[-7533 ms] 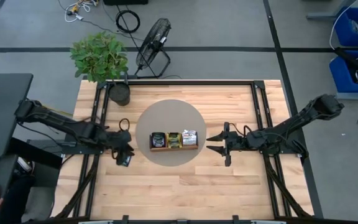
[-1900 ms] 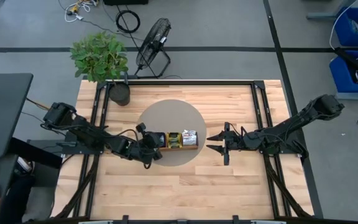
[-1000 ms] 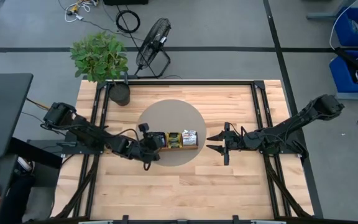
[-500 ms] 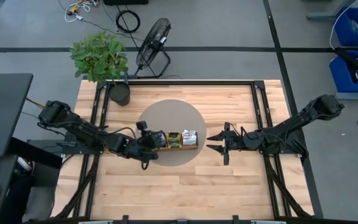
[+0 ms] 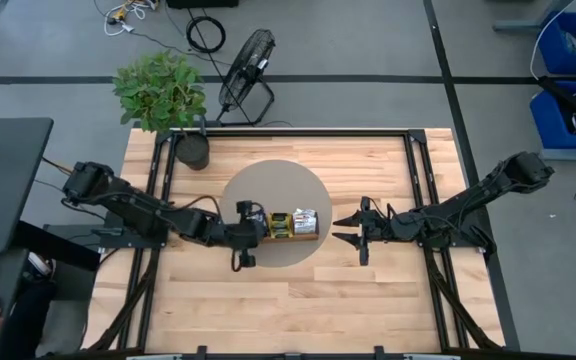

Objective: Pick & Place Tea
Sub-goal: Put the purple tea bag into the left section of the wooden organizer

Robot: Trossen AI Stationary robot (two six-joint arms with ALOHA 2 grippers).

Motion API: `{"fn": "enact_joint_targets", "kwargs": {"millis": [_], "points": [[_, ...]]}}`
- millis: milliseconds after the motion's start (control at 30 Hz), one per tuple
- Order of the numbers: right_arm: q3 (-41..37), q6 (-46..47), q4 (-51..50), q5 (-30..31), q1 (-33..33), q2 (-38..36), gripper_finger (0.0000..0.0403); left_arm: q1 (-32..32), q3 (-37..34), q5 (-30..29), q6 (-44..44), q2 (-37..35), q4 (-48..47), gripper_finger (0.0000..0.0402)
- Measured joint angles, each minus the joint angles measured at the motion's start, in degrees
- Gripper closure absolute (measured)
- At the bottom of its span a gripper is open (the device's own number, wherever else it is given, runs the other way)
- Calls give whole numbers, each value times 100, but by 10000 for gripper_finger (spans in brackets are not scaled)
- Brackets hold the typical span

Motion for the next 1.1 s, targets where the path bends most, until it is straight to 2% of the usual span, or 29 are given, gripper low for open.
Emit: {"fn": "enact_joint_targets", "kwargs": {"millis": [233,467,833,967,1100], "points": [[0,39,-17,1,0,0,250,567,-5,939,-246,18,59,392],[0,35,-26,0,0,0,250,963,-5,2153,-245,21,70,399],[0,39,-31,105,-9,0,250,1409,-5,2583,-276,23,27,400],[-2,39,-31,105,-9,0,250,1501,-5,2993,-271,26,-63,400],[-2,40,-31,107,-9,0,250,1518,-5,2887,-249,27,-44,400]]}}
